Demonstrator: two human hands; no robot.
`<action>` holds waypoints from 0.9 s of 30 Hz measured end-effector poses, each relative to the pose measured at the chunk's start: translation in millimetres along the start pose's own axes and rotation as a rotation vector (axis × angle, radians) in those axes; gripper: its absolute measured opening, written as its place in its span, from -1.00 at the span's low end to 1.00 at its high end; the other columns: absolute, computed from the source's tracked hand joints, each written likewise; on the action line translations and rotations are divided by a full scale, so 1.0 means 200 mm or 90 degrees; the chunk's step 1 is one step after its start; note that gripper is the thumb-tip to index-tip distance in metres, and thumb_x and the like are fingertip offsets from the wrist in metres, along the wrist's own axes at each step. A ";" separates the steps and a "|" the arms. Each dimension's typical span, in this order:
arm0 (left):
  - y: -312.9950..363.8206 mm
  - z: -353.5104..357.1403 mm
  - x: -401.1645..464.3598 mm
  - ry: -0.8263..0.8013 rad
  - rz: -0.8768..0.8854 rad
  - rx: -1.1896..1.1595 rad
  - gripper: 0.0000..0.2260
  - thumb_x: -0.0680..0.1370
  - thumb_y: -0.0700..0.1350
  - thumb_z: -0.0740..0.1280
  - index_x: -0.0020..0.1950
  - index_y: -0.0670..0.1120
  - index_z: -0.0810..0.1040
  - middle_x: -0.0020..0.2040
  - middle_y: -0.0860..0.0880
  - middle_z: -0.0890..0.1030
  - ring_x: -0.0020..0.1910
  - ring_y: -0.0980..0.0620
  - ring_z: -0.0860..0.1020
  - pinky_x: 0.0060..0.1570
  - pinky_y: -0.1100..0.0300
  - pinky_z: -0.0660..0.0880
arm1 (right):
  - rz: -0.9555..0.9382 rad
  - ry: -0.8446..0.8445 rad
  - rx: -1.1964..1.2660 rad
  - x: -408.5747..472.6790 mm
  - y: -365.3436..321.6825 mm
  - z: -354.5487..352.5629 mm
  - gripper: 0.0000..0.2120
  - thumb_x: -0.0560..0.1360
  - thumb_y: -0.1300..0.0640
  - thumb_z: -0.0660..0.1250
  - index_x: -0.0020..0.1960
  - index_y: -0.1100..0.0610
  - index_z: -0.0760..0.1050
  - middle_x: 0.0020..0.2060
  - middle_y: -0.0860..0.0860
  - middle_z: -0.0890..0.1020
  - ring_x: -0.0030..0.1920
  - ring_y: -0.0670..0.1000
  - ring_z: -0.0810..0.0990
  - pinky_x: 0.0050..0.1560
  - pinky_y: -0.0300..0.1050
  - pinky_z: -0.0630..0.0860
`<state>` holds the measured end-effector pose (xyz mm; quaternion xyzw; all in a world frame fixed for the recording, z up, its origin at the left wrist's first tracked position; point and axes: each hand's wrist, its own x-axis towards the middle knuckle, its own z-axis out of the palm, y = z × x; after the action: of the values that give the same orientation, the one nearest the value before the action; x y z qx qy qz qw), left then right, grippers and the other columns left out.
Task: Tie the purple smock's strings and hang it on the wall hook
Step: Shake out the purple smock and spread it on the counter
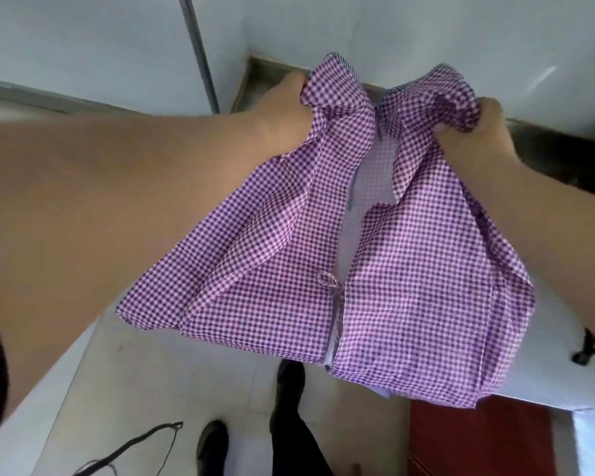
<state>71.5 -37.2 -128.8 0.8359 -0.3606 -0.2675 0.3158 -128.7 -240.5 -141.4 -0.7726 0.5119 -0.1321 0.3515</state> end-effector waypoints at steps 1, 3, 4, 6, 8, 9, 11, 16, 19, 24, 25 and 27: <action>-0.01 0.02 0.01 0.001 -0.013 0.009 -0.70 0.65 0.06 0.24 0.31 -0.06 0.42 0.02 0.04 0.53 0.00 0.11 0.52 -0.02 0.20 0.45 | -0.030 -0.031 -0.024 -0.04 0.01 0.03 -0.22 0.49 -0.06 0.45 0.59 0.07 0.20 0.44 0.06 0.43 0.38 0.07 0.48 0.43 0.03 0.44; -0.04 0.08 0.04 0.000 -0.031 0.035 -0.73 0.63 0.01 0.22 0.27 -0.08 0.45 0.01 -0.02 0.55 0.02 0.00 0.57 0.00 0.13 0.49 | -0.056 -0.060 -0.072 -0.16 0.07 0.12 -0.07 0.47 0.02 0.50 0.66 0.04 0.04 0.60 0.09 0.16 0.54 0.13 0.31 0.52 0.08 0.32; -0.05 0.11 0.05 0.004 -0.028 0.033 -0.77 0.62 -0.03 0.22 0.21 -0.09 0.49 -0.02 -0.03 0.57 0.01 -0.03 0.59 -0.04 0.17 0.47 | -0.061 -0.067 -0.092 -0.23 0.10 0.18 -0.08 0.49 0.04 0.48 0.67 0.03 0.00 0.65 0.07 0.04 0.57 0.15 0.28 0.51 0.13 0.34; -0.07 0.18 0.07 -0.006 -0.024 0.016 -0.88 0.65 -0.10 0.22 0.06 -0.09 0.53 -0.13 -0.02 0.58 -0.14 0.06 0.57 -0.19 0.31 0.44 | -0.113 -0.149 -0.166 -0.43 0.18 0.33 -0.24 0.56 -0.05 0.33 0.66 -0.01 0.08 0.66 0.03 -0.07 0.54 0.19 0.33 0.41 0.21 0.47; -0.10 0.22 0.07 -0.017 -0.020 -0.005 -0.88 0.65 -0.08 0.26 0.05 -0.10 0.53 -0.17 0.02 0.56 -0.23 0.16 0.49 -0.19 0.31 0.47 | -0.150 -0.301 -0.231 -0.60 0.23 0.48 -0.29 0.56 -0.22 0.25 0.63 -0.10 0.10 0.66 0.02 -0.03 0.53 0.20 0.34 0.36 0.30 0.51; -0.12 0.24 0.08 -0.017 -0.030 -0.003 -0.89 0.65 -0.08 0.25 0.12 -0.09 0.49 -0.15 0.04 0.53 -0.22 0.18 0.46 -0.19 0.36 0.46 | -0.143 -0.372 -0.271 -0.67 0.25 0.55 -0.24 0.54 -0.32 0.26 0.63 -0.16 0.05 0.67 0.03 -0.04 0.60 0.22 0.23 0.43 0.36 0.42; -0.15 0.26 0.05 -0.025 -0.074 0.029 -0.80 0.65 -0.14 0.24 0.27 -0.05 0.39 -0.05 0.04 0.53 -0.17 0.18 0.48 -0.29 0.45 0.37 | -0.164 -0.447 -0.413 -0.75 0.28 0.66 -0.08 0.45 -0.50 0.23 0.64 -0.23 -0.11 0.69 0.08 -0.17 0.66 0.31 -0.12 0.54 0.48 0.11; -0.31 0.29 -0.09 -0.068 -0.133 0.076 -0.42 0.57 0.00 0.36 0.55 -0.04 0.27 0.29 0.00 0.59 0.20 -0.04 0.59 0.26 0.06 0.49 | -0.183 -0.435 -0.538 -0.73 0.28 0.74 0.08 0.41 -0.54 0.26 0.63 -0.24 -0.35 0.65 0.15 -0.35 0.62 0.41 -0.27 0.52 0.54 0.01; -0.46 0.25 -0.20 0.001 -0.177 0.173 -0.38 0.53 0.03 0.37 0.58 0.02 0.31 0.43 -0.10 0.51 0.39 -0.19 0.47 0.43 -0.10 0.41 | -0.178 -0.450 -0.544 -0.68 0.25 0.72 0.10 0.40 -0.52 0.32 0.63 -0.28 -0.33 0.66 0.12 -0.34 0.64 0.38 -0.24 0.53 0.51 0.06; -0.71 0.14 -0.39 -0.007 -0.370 0.228 -0.22 0.51 0.24 0.37 0.63 0.02 0.17 0.54 -0.20 0.30 0.49 -0.27 0.30 0.43 -0.18 0.30 | -0.164 -0.445 -0.564 -0.65 0.21 0.73 0.11 0.38 -0.50 0.36 0.64 -0.28 -0.29 0.66 0.12 -0.33 0.64 0.38 -0.21 0.51 0.52 0.12; -0.75 0.12 -0.43 -0.046 -0.394 0.233 -0.20 0.49 0.29 0.37 0.62 0.00 0.18 0.52 -0.20 0.33 0.48 -0.26 0.31 0.42 -0.17 0.31 | -0.158 -0.445 -0.564 -0.66 0.20 0.73 0.11 0.38 -0.50 0.37 0.64 -0.28 -0.28 0.66 0.12 -0.33 0.64 0.38 -0.21 0.51 0.52 0.13; -0.84 0.08 -0.49 -0.120 -0.434 0.247 -0.17 0.40 0.39 0.37 0.55 -0.01 0.31 0.40 -0.18 0.42 0.39 -0.24 0.37 0.37 -0.14 0.37 | -0.148 -0.447 -0.565 -0.67 0.17 0.74 0.11 0.39 -0.48 0.39 0.65 -0.28 -0.27 0.66 0.11 -0.33 0.64 0.37 -0.21 0.52 0.50 0.16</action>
<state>74.5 123.8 -238.8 0.9234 -0.1336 -0.3596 0.0110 -128.2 -70.4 -250.1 -0.8948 0.2826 0.3221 0.1258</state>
